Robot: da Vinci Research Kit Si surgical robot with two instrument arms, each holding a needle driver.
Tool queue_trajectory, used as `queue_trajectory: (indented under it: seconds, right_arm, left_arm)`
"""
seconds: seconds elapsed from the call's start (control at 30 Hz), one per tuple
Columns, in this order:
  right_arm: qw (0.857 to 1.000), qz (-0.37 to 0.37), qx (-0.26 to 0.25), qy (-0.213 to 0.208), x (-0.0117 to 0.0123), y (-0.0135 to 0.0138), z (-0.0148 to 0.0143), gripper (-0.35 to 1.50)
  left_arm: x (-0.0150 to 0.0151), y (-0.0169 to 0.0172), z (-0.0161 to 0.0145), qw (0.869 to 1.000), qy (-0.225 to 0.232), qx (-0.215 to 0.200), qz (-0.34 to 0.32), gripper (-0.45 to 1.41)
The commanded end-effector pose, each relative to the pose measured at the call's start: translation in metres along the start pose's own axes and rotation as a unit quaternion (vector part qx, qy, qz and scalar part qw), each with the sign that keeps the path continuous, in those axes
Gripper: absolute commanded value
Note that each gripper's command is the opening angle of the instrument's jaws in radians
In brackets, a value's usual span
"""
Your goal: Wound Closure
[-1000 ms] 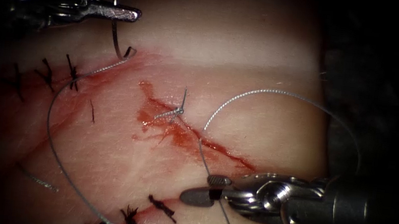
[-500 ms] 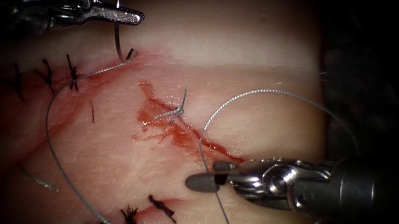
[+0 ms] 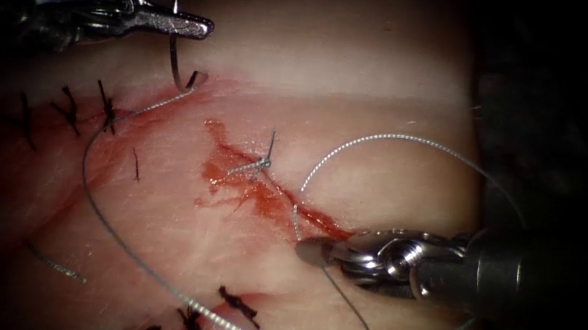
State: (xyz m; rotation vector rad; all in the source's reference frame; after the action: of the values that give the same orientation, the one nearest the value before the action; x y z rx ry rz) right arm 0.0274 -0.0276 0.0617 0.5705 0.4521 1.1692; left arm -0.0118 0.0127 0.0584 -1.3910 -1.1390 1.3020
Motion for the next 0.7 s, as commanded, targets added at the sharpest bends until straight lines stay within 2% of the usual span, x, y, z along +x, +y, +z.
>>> queue_trajectory:
  seconds: [0.03, 0.33, 0.53, 0.7]
  right_arm:
    - [1.000, 0.001, 0.004, -0.003, 0.0000, -0.0009, -0.0003, -0.35]
    - [1.000, -0.006, 0.016, -0.021, -0.0012, -0.0016, -0.0043, -0.35]
    - [0.997, -0.020, 0.012, -0.079, -0.0037, 0.0000, -0.0075, -0.35]
    - [0.989, -0.030, 0.008, -0.148, -0.0061, 0.0023, -0.0118, -0.35]
  left_arm:
    - [-0.0002, -0.0006, 0.0004, 1.000, -0.001, 0.001, 0.000, -0.45]
    - [-0.0005, -0.0007, 0.0005, 1.000, -0.006, 0.006, 0.001, -0.45]
    - [-0.0005, -0.0007, 0.0005, 1.000, -0.008, 0.007, 0.001, -0.45]
    - [-0.0005, -0.0008, 0.0004, 1.000, -0.011, 0.010, 0.001, -0.45]
